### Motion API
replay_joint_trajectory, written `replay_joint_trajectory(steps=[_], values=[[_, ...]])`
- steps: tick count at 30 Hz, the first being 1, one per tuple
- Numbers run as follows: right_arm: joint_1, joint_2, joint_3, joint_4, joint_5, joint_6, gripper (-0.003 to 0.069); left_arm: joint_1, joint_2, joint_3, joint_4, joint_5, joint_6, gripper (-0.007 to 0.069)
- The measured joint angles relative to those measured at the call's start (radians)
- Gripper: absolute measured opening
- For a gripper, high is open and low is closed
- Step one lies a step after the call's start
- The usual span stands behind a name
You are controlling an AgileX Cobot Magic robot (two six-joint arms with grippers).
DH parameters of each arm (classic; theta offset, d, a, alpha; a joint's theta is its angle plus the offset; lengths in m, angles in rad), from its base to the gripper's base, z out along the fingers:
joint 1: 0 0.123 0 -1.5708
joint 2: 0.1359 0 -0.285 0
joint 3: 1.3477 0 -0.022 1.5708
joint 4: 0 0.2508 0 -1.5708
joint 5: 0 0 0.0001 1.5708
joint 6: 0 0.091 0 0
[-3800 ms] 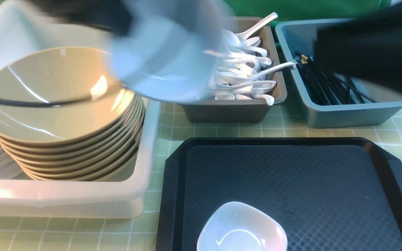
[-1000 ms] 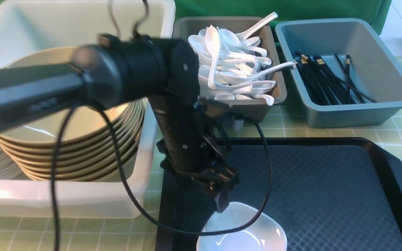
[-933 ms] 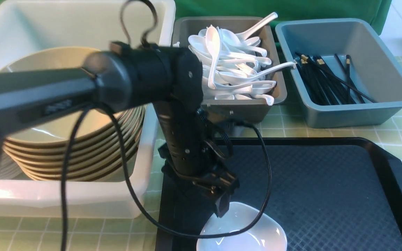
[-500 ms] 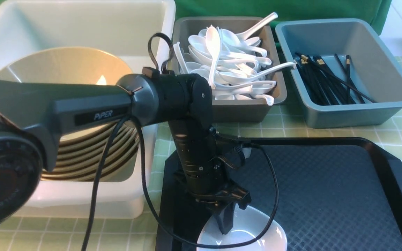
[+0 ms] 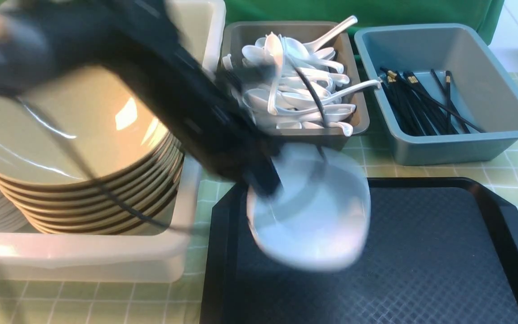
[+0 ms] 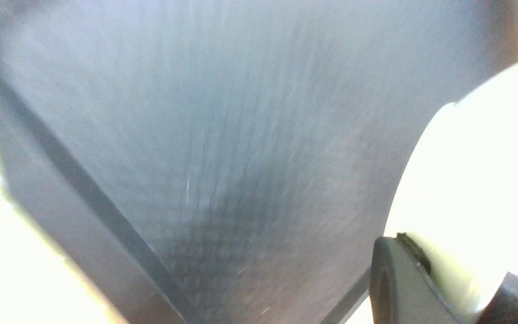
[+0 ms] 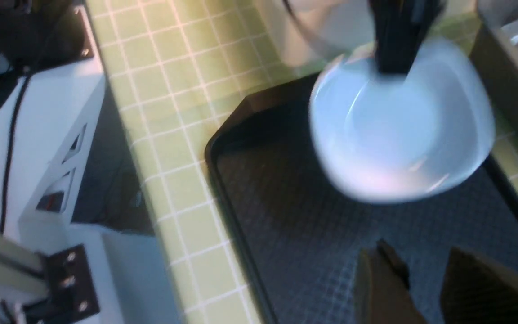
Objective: On green table put chopsticks spoon bowls plates into blue grey white boxes.
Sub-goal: 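Place the white bowl into the white bin with the other dishes with the left gripper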
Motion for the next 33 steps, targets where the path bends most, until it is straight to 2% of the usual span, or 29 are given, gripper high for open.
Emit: replay_joint_trajectory(steps=[2, 3, 4, 5, 7, 8, 9, 10, 11, 12, 13, 14, 17, 21, 26, 33], values=[[0.000, 0.000, 0.000, 0.007, -0.034, -0.002, 0.0218, 0.090, -0.087, 0.000, -0.036, 0.008, 0.006, 0.0015], [0.000, 0.005, 0.000, 0.032, -0.077, -0.018, 0.0218, 0.213, -0.180, 0.000, -0.059, 0.012, 0.006, 0.0015], [0.000, 0.009, 0.000, 0.042, -0.087, -0.027, 0.0218, 0.230, -0.191, 0.000, -0.060, 0.012, 0.006, 0.0015], [0.000, 0.044, -0.013, 0.099, -0.103, -0.085, 0.0213, 0.393, -0.288, 0.000, -0.058, 0.017, -0.016, 0.0015], [0.006, 0.117, -0.052, 0.163, -0.092, -0.146, 0.0197, 0.546, -0.342, 0.000, -0.036, 0.020, -0.051, 0.0015], [0.021, 0.168, -0.084, 0.209, -0.075, -0.185, 0.0174, 0.669, -0.382, 0.000, 0.000, 0.024, -0.094, 0.0015], [0.039, 0.223, -0.120, 0.233, -0.065, -0.203, 0.0155, 0.733, -0.399, 0.000, 0.029, 0.027, -0.122, 0.0015], [0.039, 0.234, -0.127, 0.242, -0.061, -0.212, 0.0144, 0.748, -0.402, 0.000, 0.036, 0.027, -0.128, 0.0015], [0.079, 0.320, -0.189, 0.258, -0.048, -0.231, 0.0104, 0.853, -0.418, 0.000, 0.106, 0.026, -0.189, 0.0015], [0.108, 0.368, -0.226, 0.259, -0.044, -0.237, 0.0074, 0.903, -0.416, 0.000, 0.151, 0.015, -0.230, 0.0015], [0.113, 0.377, -0.234, 0.259, -0.044, -0.237, 0.0069, 0.912, -0.416, 0.000, 0.160, 0.015, -0.239, 0.0015], [0.161, 0.438, -0.285, 0.249, -0.035, -0.236, 0.0040, 0.968, -0.396, 0.000, 0.223, -0.014, -0.316, 0.0015], [0.243, 0.506, -0.343, 0.232, -0.028, -0.224, 0.0022, 1.019, -0.309, 0.000, 0.328, -0.076, -0.455, 0.0015], [0.290, 0.537, -0.356, 0.228, -0.021, -0.211, 0.0022, 1.024, -0.188, 0.001, 0.391, -0.076, -0.555, 0.0015], [0.297, 0.542, -0.359, 0.224, -0.021, -0.206, 0.0022, 1.024, -0.043, 0.010, 0.344, -0.034, -0.555, 0.0015], [0.299, 0.542, -0.359, 0.223, -0.021, -0.207, 0.0022, 1.024, -0.008, 0.050, 0.319, -0.038, -0.542, 0.0021]])
